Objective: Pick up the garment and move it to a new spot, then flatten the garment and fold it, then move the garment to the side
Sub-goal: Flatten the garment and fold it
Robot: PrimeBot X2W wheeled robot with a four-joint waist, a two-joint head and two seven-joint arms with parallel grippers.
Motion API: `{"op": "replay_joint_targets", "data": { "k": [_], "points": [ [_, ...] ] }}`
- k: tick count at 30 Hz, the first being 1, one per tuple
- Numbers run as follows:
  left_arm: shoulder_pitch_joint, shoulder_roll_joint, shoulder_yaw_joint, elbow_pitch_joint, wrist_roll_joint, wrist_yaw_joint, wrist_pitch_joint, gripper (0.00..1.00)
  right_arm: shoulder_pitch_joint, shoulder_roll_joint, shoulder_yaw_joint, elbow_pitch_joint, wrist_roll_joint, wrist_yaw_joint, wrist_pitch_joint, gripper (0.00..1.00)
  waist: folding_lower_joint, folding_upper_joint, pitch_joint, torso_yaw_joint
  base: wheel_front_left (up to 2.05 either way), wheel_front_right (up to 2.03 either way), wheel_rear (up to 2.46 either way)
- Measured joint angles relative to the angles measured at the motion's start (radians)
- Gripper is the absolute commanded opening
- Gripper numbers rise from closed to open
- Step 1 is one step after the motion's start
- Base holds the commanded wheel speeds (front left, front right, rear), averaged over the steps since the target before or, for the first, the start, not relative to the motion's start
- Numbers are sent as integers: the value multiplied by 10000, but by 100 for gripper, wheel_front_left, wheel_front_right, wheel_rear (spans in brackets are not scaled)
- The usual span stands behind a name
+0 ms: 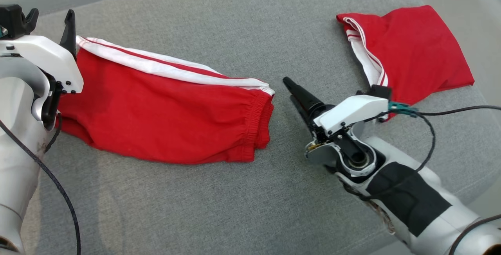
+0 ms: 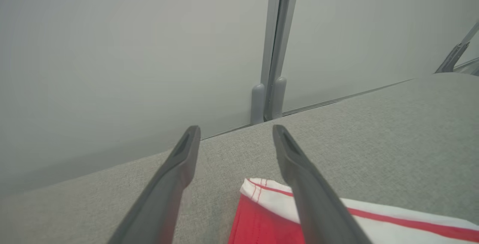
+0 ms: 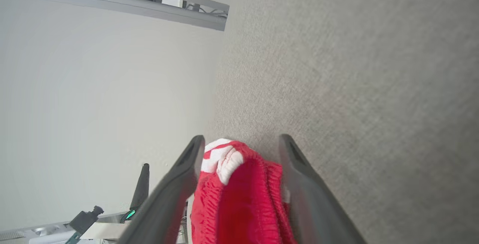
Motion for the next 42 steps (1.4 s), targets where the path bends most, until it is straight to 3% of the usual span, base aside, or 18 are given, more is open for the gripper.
{"op": "replay_joint_targets", "data": {
  "k": [5,9,12,17,22,25,34,42],
  "points": [
    [36,-31,25,-52,15,-59,-560,100,-399,-876,593,-123,-1250,0,-890,100,0,0,-453,190,0,0,0],
    [199,-25,73,-594,169,-90,-832,100,-838,-1601,522,17,-3507,0,-1177,100,0,0,-809,417,0,0,0],
    [457,71,372,-1394,255,35,-890,100,-783,-1814,-913,-10,-5641,0,-1202,100,-1,0,-1061,630,0,0,0],
    [1651,370,1313,-4031,894,704,-903,100,746,-1730,-3373,-1045,-9848,2,-1202,100,0,0,-1413,1155,0,0,0],
    [3624,328,2220,-6529,1519,1373,-905,100,2832,-1185,-5758,-2502,-12696,2,-1206,100,-1,0,-1771,1797,0,0,0],
    [4753,297,2610,-7691,1965,1708,-905,100,3785,-894,-6661,-3239,-14113,4,-1204,100,0,0,-1976,2212,0,0,0],
    [7937,-635,3649,-10034,3152,2203,-907,100,5846,-52,-7889,-4098,-16088,2,-1229,100,-1,1,-2636,3321,0,0,0],
    [9723,-1755,4491,-10307,4048,1494,-918,100,6776,255,-8284,-4163,-16978,2,-1229,100,-1,0,-2824,3981,0,0,0]
  ]
}}
